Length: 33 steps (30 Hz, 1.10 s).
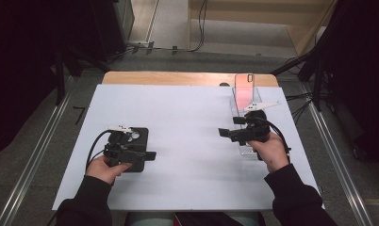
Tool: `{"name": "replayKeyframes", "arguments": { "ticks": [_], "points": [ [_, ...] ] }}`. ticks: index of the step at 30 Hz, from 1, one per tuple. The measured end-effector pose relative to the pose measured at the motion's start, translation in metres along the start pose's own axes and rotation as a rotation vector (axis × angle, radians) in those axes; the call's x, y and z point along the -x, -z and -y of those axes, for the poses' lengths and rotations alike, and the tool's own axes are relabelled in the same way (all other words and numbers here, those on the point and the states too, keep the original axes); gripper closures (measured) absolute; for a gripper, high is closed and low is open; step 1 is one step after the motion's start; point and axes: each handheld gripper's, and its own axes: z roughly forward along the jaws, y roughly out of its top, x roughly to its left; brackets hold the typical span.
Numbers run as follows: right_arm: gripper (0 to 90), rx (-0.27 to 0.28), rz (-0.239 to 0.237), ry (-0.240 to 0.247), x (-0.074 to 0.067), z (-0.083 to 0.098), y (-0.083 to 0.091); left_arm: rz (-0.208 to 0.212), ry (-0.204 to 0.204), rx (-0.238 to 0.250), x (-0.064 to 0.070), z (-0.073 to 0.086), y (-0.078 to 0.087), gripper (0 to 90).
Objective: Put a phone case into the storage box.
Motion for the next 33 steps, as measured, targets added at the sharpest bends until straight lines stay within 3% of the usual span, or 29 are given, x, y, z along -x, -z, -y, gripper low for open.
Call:
{"name": "replayKeyframes", "arguments": {
  "ticks": [5,14,18,30,33],
  "points": [
    [13.1,-0.028,-0.022,0.027,-0.007,0.014,0.002,-0.008,-0.019,0.006,0.0,0.0,0.0,28.1],
    [13.1,-0.053,-0.064,0.024,-0.017,0.042,0.008,-0.011,-0.046,0.037,0.002,0.002,0.001,28.2],
    [13.1,-0.063,-0.06,0.028,-0.019,0.049,0.01,-0.017,-0.046,0.05,0.003,0.003,0.002,28.2],
    [13.1,-0.094,-0.086,0.017,-0.022,0.074,0.018,-0.024,-0.026,0.001,0.0,0.004,0.001,24.4],
    [13.1,-0.103,-0.088,0.039,-0.023,0.08,0.018,-0.011,-0.032,0.002,-0.001,0.004,0.002,24.4]
  ]
}}
